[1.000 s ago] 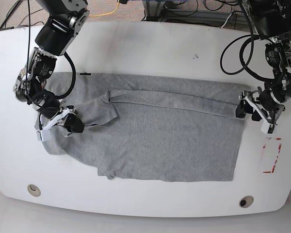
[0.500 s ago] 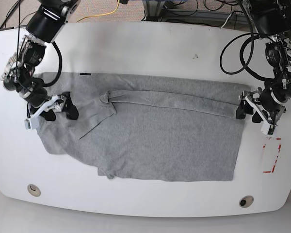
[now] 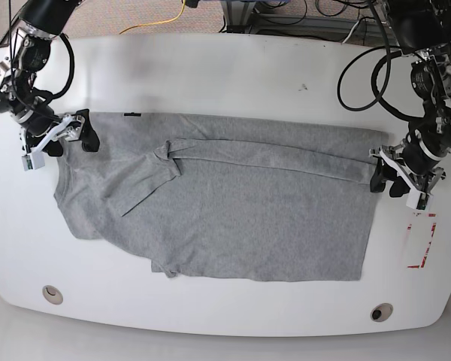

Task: Layout the t-shirt on the table in an organized manner, then fold the t-shirt properly
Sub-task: 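Raise both grippers away from the folded t-shirt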

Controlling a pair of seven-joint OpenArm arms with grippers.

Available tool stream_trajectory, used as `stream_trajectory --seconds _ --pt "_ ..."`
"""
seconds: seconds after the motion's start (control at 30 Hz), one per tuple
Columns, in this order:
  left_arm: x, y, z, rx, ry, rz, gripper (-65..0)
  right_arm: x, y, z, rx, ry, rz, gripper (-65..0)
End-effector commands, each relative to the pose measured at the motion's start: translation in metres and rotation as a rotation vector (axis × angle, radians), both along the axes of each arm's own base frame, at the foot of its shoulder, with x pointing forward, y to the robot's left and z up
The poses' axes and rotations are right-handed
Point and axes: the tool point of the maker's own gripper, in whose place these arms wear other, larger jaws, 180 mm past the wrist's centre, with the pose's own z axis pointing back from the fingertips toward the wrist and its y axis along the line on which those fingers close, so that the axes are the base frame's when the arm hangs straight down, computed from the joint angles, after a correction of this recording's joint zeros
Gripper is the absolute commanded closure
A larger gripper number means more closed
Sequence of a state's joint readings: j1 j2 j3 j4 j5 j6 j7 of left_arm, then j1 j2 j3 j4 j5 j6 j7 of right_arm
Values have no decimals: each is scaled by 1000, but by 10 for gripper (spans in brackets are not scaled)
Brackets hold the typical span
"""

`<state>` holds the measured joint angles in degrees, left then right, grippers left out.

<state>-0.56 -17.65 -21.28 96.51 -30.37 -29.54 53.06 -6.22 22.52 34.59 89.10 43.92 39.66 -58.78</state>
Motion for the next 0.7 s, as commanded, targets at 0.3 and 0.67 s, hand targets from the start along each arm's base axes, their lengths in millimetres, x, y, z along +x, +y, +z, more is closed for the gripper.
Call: stream_trajectory --seconds 0.3,0.67 --pt "8 -18 -15 148 -63 -62 -232 -2 -49 -2 -245 3 -67 -650" --pt "-1 12 -15 146 -55 22 -332 -22 -82 -43 -220 75 -203 -650"
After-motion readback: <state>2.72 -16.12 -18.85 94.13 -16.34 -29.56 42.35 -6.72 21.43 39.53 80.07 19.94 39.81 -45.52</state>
